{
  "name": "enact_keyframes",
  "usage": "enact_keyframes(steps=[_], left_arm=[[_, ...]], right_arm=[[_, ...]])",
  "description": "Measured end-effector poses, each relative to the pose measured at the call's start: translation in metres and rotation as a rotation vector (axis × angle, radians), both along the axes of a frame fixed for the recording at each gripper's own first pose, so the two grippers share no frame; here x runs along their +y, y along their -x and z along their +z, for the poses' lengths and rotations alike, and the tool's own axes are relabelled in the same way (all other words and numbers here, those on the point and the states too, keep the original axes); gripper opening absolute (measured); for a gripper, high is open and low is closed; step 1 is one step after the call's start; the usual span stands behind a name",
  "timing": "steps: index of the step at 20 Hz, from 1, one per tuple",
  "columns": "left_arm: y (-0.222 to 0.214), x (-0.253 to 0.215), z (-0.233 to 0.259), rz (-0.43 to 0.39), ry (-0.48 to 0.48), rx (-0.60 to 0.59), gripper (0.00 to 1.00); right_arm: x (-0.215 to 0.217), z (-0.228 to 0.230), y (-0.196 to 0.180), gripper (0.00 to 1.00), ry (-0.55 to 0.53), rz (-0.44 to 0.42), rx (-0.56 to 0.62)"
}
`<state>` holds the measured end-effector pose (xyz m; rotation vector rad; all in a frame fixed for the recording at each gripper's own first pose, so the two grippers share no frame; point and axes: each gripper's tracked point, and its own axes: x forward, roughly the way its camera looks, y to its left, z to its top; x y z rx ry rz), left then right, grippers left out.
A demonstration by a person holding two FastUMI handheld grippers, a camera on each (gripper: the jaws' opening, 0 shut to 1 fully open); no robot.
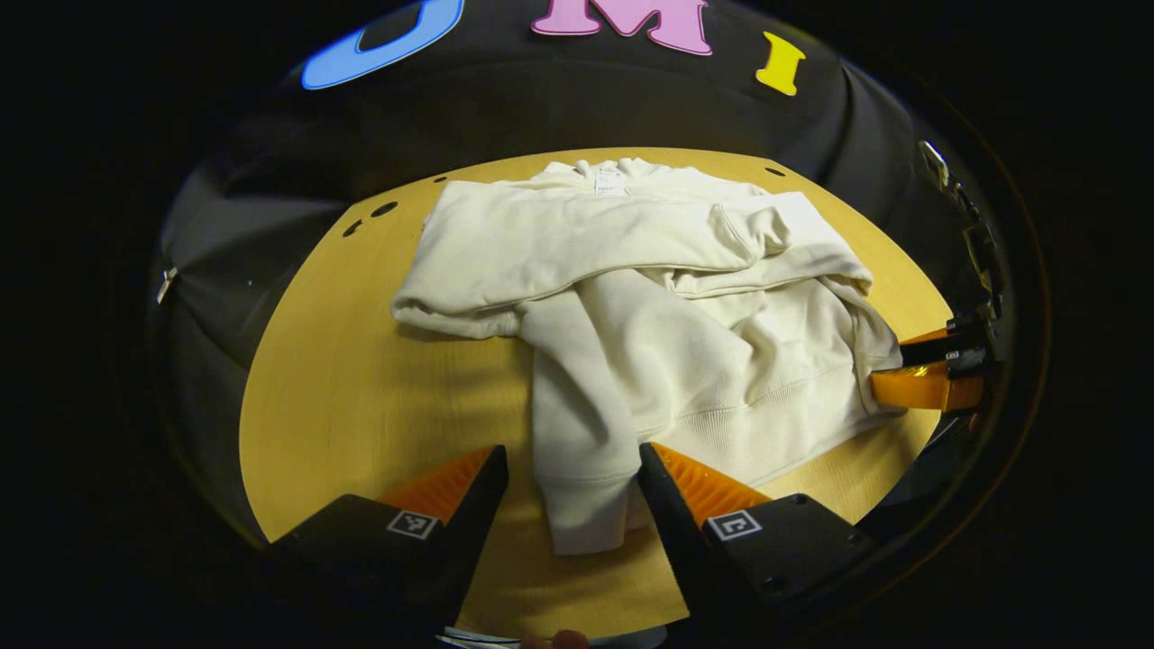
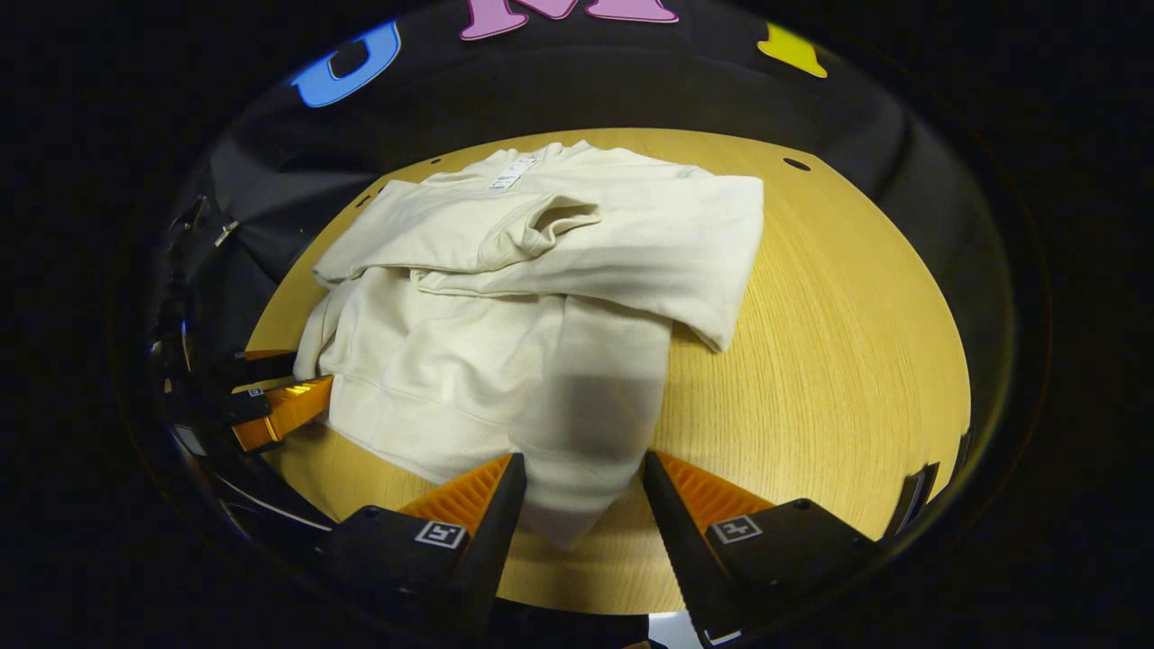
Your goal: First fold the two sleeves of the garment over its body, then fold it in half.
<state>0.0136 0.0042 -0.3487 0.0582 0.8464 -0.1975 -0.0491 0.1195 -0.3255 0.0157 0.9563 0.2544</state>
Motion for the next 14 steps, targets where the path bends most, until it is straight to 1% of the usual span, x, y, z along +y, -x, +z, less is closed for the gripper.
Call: enact_keyframes(steps=[1,2,3,4,5,6,7,9,11,14], left_arm=[[0.001,-0.002,-0.001,0.02,0.03,0.002,0.93],[0.003,-0.003,0.0,0.011,0.027,0.001,0.87],[0.003,-0.009,0.0,-0.029,0.017,-0.006,0.81],[0.004,-0.017,0.001,-0.066,0.004,-0.002,0.7],[0.005,-0.024,0.001,-0.093,-0.006,0.003,0.47],[0.003,-0.025,0.001,-0.098,-0.024,0.0,0.38],[0.003,-0.025,0.003,-0.092,-0.036,-0.005,0.19],[0.004,-0.027,0.005,-0.079,-0.02,0.003,0.09],[0.007,-0.027,0.007,-0.084,0.029,0.029,0.07],[0.008,-0.023,0.008,-0.091,0.095,0.08,0.06]], right_arm=[[0.0,0.0,0.001,0.78,-0.002,-0.002,0.005],[0.004,0.001,0.0,0.73,-0.024,0.01,0.007],[0.01,0.0,0.003,0.68,-0.048,0.027,0.015],[0.015,0.0,0.003,0.5,-0.075,0.034,0.022],[0.016,0.0,0.002,0.34,-0.087,0.029,0.024],[0.016,-0.002,0.001,0.21,-0.083,0.04,0.031],[0.016,0.0,0.001,0.18,-0.08,0.055,0.021],[0.014,0.002,0.004,0.1,-0.057,0.1,0.008],[0.009,0.005,0.005,0.09,-0.052,0.109,0.01],[0.005,0.009,0.004,0.09,-0.113,0.077,0.053]])
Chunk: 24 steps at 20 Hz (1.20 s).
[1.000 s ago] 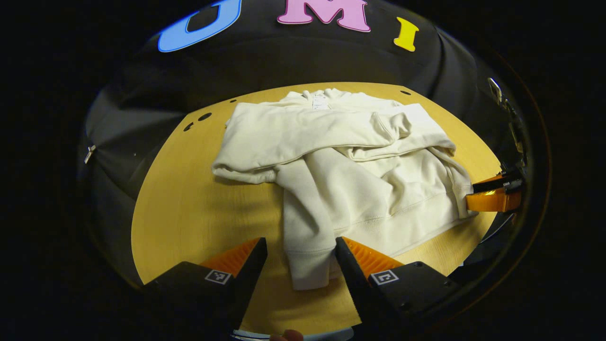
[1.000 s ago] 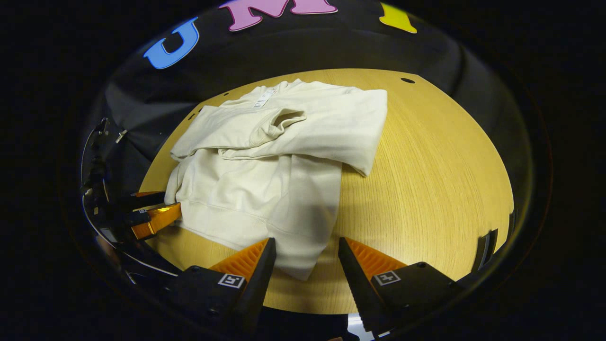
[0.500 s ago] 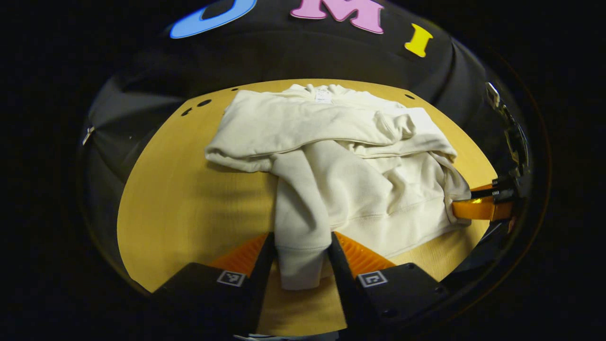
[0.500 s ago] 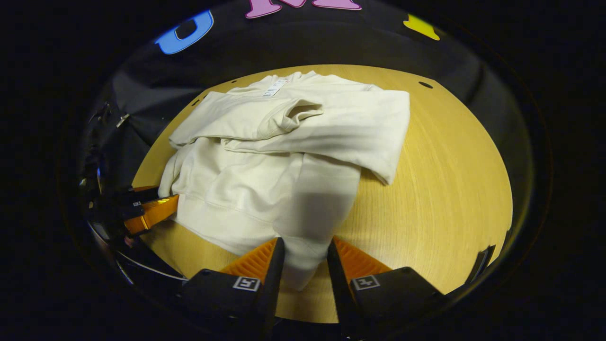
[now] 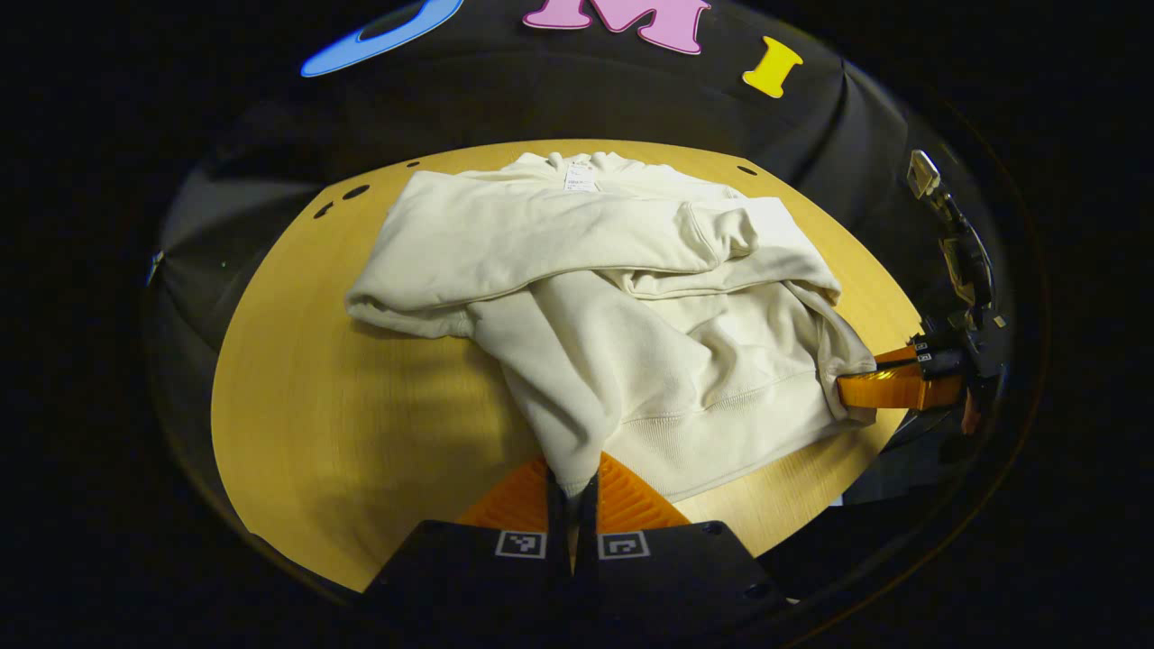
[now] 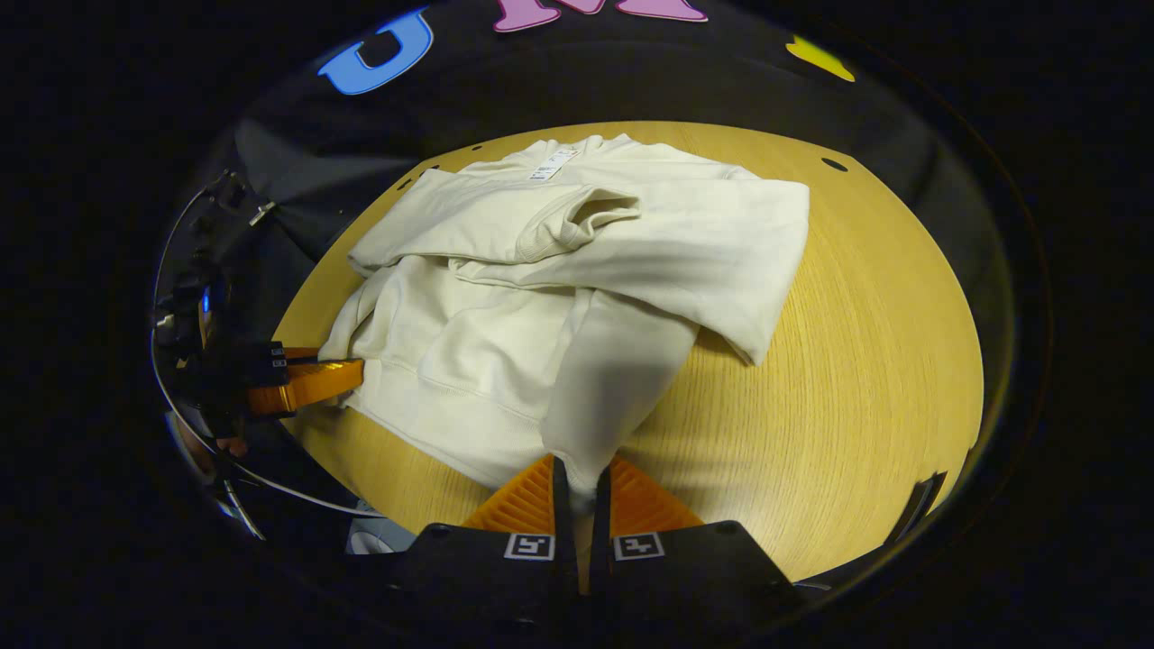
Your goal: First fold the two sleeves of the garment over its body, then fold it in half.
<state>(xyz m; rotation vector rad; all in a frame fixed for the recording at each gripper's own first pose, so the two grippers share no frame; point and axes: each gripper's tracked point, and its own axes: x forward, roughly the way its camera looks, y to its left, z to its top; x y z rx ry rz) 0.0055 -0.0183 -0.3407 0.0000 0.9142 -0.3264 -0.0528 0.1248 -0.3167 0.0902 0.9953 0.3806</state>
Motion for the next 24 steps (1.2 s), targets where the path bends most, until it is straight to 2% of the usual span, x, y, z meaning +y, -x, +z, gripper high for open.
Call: enact_keyframes(steps=[5,8,12,20,24], left_arm=[[0.002,0.001,0.018,0.0,0.076,0.046,0.06],[0.0,0.005,0.057,0.016,0.107,-0.006,0.06],[-0.024,0.015,0.107,0.074,0.155,-0.104,0.06],[-0.071,0.026,0.146,0.098,0.114,-0.217,0.06],[-0.099,0.026,0.164,0.12,0.133,-0.251,0.06]], right_arm=[[-0.006,0.023,-0.007,0.08,-0.067,-0.021,0.024],[-0.004,0.057,-0.019,0.09,-0.078,-0.008,-0.052],[-0.004,0.104,-0.05,0.08,-0.141,-0.062,-0.15],[0.008,0.151,-0.114,0.08,-0.186,-0.099,-0.26],[0.009,0.166,-0.144,0.08,-0.209,-0.125,-0.287]])
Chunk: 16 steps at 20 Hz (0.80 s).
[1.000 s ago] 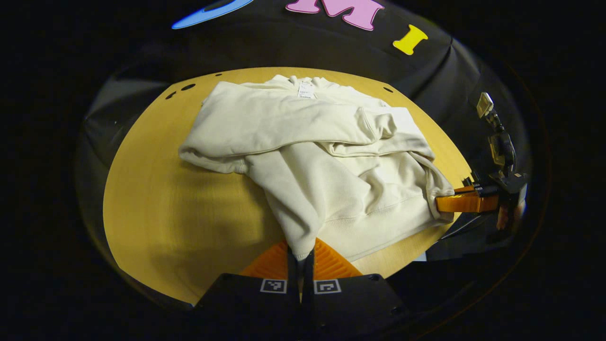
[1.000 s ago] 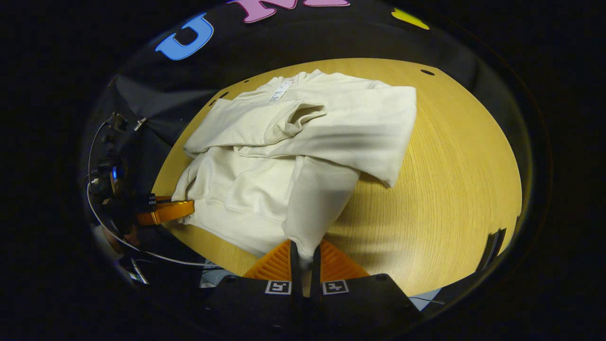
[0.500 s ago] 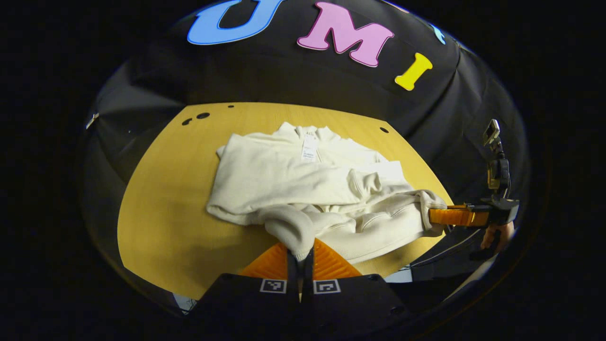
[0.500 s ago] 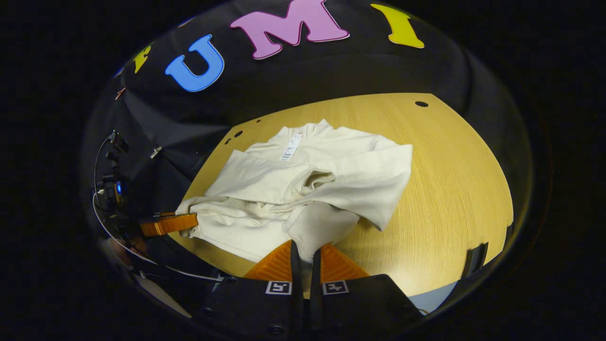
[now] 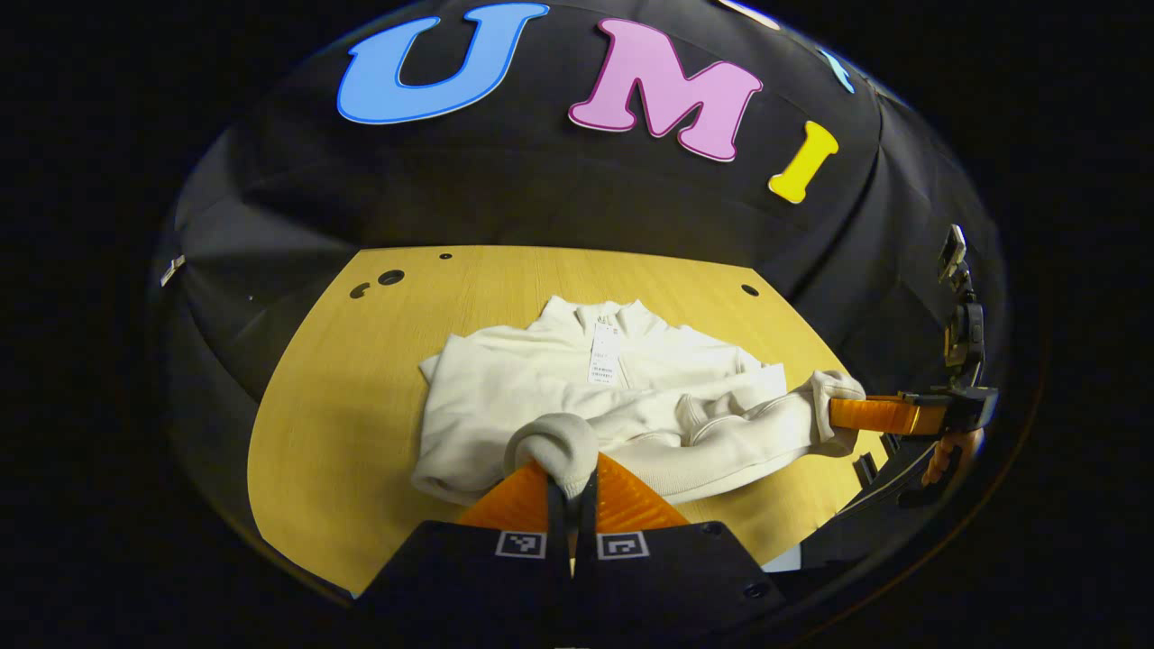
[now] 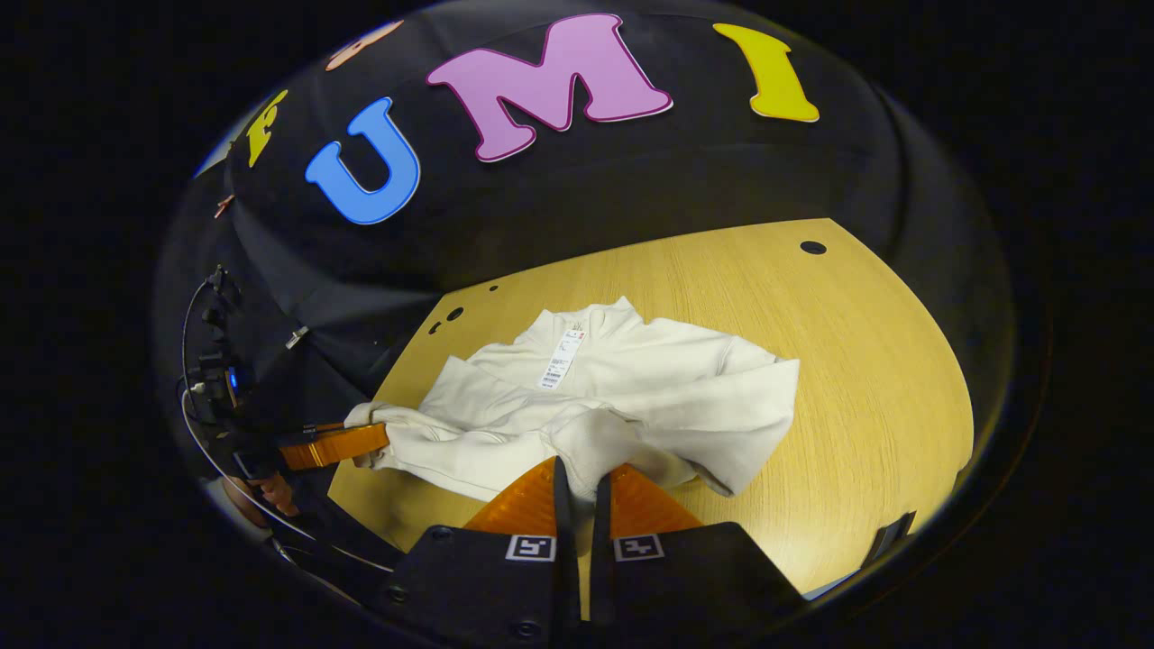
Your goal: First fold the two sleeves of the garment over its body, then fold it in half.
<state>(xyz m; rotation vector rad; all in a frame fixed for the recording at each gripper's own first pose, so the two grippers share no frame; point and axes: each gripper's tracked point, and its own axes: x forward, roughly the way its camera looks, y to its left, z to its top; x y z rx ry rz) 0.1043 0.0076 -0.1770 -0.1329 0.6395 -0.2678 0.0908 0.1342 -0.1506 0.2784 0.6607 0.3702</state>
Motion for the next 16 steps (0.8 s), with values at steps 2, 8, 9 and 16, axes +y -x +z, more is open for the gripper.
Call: enact_keyframes(steps=[2,8,9,16], left_arm=[[-0.017,-0.002,0.005,0.008,-0.005,-0.022,0.06],[-0.07,-0.005,0.002,0.038,-0.017,-0.024,0.06],[-0.079,-0.006,-0.002,0.042,-0.014,-0.018,0.06],[-0.134,-0.004,-0.035,0.09,-0.025,0.043,0.06]], right_arm=[[0.0,0.007,-0.015,0.08,-0.004,-0.013,-0.018],[0.002,0.006,-0.065,0.08,-0.02,-0.055,-0.029],[0.002,0.003,-0.073,0.08,-0.02,-0.06,-0.026],[0.005,-0.033,-0.132,0.08,-0.003,-0.092,0.028]])
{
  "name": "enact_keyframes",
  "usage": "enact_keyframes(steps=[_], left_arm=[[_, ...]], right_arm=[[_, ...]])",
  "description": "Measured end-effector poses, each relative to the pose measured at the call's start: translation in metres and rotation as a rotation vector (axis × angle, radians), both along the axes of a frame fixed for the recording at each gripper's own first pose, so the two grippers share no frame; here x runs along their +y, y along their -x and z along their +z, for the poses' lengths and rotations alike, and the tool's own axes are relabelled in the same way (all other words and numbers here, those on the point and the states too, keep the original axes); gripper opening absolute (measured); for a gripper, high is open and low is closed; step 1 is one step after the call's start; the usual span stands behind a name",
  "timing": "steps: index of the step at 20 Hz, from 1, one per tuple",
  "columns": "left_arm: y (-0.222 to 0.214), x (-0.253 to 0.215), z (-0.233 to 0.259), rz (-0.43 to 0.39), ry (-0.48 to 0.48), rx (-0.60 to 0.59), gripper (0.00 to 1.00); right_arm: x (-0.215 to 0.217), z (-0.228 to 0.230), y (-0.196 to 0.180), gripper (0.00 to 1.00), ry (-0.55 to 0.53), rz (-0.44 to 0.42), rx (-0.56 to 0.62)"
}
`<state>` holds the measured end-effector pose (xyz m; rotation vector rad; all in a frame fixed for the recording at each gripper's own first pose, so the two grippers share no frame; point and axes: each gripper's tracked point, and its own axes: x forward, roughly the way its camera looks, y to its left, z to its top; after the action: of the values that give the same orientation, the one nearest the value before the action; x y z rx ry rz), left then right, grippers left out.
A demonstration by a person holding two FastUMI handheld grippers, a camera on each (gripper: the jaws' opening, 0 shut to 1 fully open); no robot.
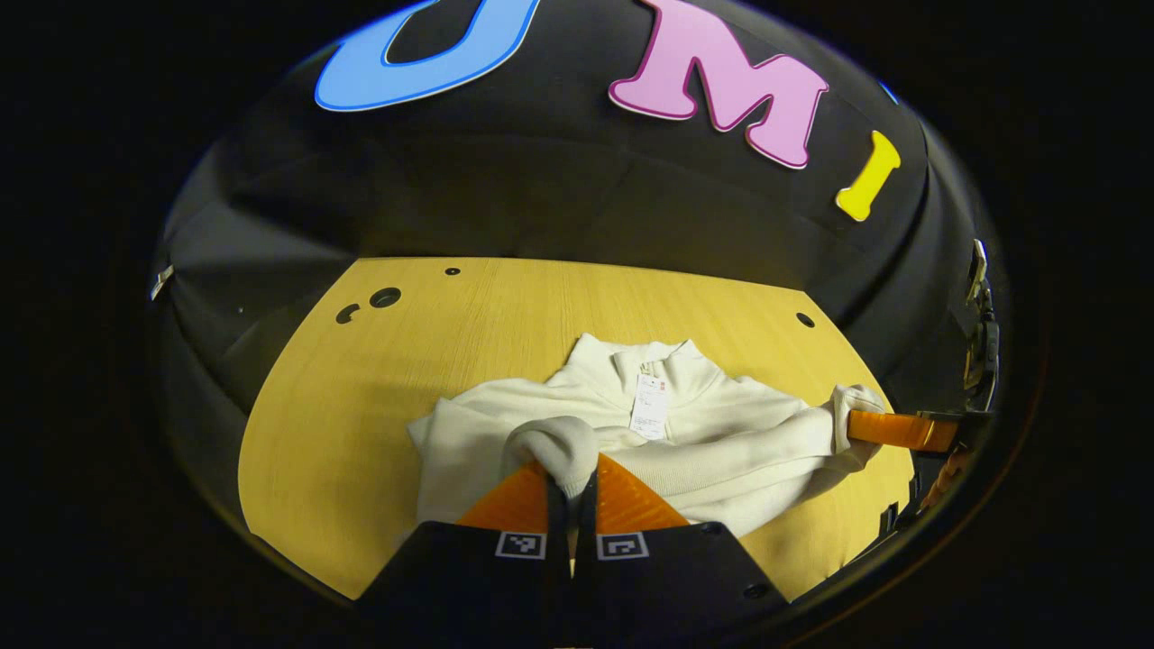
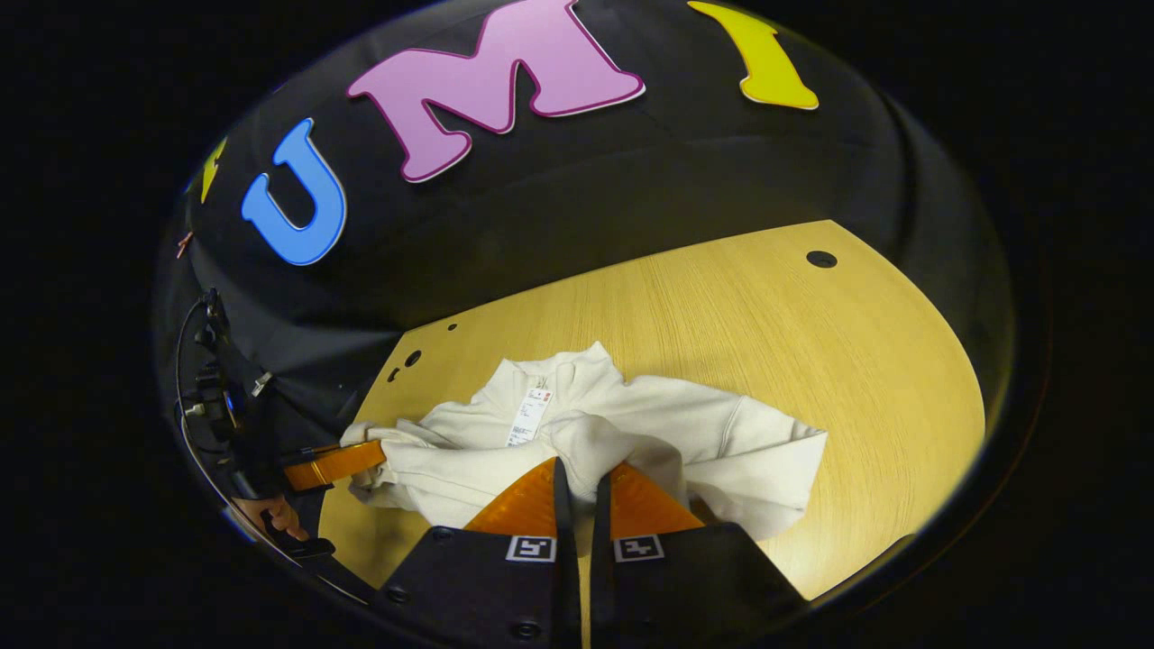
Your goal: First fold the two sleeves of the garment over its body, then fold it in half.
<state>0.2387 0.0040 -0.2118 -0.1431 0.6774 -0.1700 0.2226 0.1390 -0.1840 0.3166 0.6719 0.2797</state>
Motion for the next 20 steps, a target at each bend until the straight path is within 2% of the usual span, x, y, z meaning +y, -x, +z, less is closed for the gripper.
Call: enact_keyframes(steps=[4,10,20], left_arm=[[-0.023,0.0,-0.018,0.025,-0.002,0.034,0.06],[-0.05,-0.008,-0.057,0.02,-0.074,0.113,0.06],[-0.062,-0.011,-0.087,0.012,-0.124,0.175,0.06]], right_arm=[[0.002,-0.022,-0.022,0.08,0.026,-0.002,0.028],[0.003,-0.066,-0.038,0.08,0.086,0.009,0.105],[0.006,-0.101,-0.052,0.1,0.118,0.003,0.165]])
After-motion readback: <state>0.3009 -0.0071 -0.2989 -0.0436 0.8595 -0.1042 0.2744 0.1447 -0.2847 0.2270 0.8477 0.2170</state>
